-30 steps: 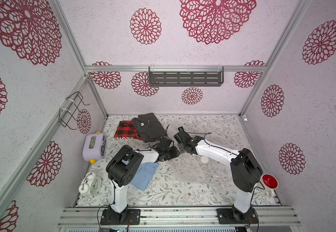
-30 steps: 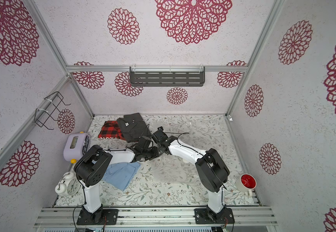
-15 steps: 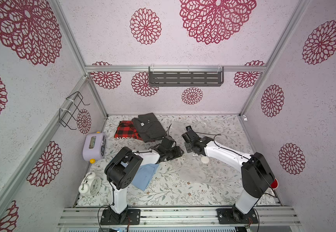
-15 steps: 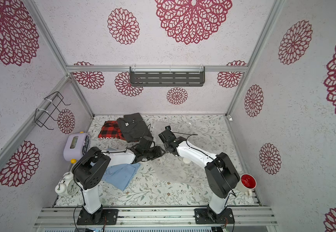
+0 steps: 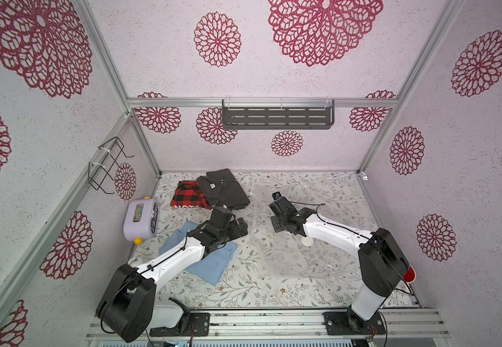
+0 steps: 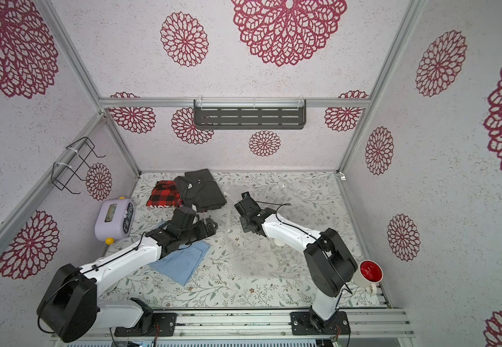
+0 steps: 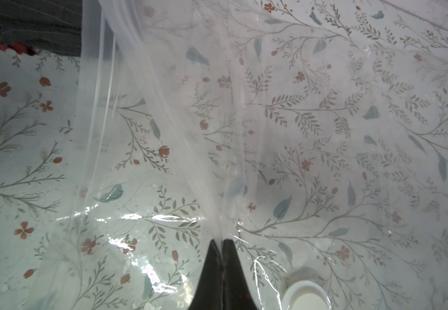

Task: Place the folded shirt into the vacuum bag
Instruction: Open the vacuum bag at the center of the board.

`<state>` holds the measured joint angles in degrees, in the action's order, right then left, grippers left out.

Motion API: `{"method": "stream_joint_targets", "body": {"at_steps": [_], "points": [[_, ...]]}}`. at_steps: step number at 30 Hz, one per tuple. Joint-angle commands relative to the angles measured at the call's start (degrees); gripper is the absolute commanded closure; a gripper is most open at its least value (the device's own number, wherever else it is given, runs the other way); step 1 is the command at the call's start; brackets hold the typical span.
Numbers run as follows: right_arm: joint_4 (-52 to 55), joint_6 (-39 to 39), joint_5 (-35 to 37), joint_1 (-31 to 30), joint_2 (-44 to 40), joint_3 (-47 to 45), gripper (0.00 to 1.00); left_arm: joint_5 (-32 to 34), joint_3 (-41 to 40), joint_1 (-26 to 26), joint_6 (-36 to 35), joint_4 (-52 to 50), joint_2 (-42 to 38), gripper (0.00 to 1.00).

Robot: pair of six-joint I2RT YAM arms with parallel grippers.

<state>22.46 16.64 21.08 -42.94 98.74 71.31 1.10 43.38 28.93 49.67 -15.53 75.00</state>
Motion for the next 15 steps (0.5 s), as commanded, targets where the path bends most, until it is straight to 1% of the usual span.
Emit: {"method": "stream_joint_targets", "body": {"at_steps": [1, 5, 7, 8, 9, 10, 13, 15], "points": [[-0.74, 1.15, -1.34, -0.81, 0.90, 0.64, 1.00, 2.02, -4.25, -3.58, 1.20, -6.19, -6.32, 0.03], [-0.70, 1.20, -1.60, -1.78, 2.49, 1.75, 1.00, 2.09, -8.12, -10.43, 1.31, -9.75, -11.93, 0.03], [-0.66, 1.25, -1.66, -2.14, 3.20, 2.33, 1.00, 2.08, -8.46, -13.82, 0.93, -10.82, -13.22, 0.03], [-0.51, 1.20, -1.66, -2.32, 3.54, 2.63, 1.00, 3.18, -7.76, -15.03, 0.39, -12.25, -13.11, 0.03], [-0.40, 1.21, -1.57, -2.48, 3.78, 2.88, 1.00, 5.81, -6.09, -15.54, -0.06, -14.52, -12.59, 0.03], [-0.23, 1.18, -1.40, -2.63, 3.99, 3.25, 1.00, 10.11, -3.42, -15.49, -0.82, -17.86, -11.40, 0.03], [0.21, 1.03, -1.06, -2.93, 4.42, 3.94, 1.00, 20.20, 4.11, -15.50, -2.95, -25.18, -6.21, 0.03], [0.61, 0.81, -0.97, -3.03, 4.62, 4.46, 1.00, 24.55, 7.85, -15.61, -3.47, -26.98, -2.66, 0.03]]}}
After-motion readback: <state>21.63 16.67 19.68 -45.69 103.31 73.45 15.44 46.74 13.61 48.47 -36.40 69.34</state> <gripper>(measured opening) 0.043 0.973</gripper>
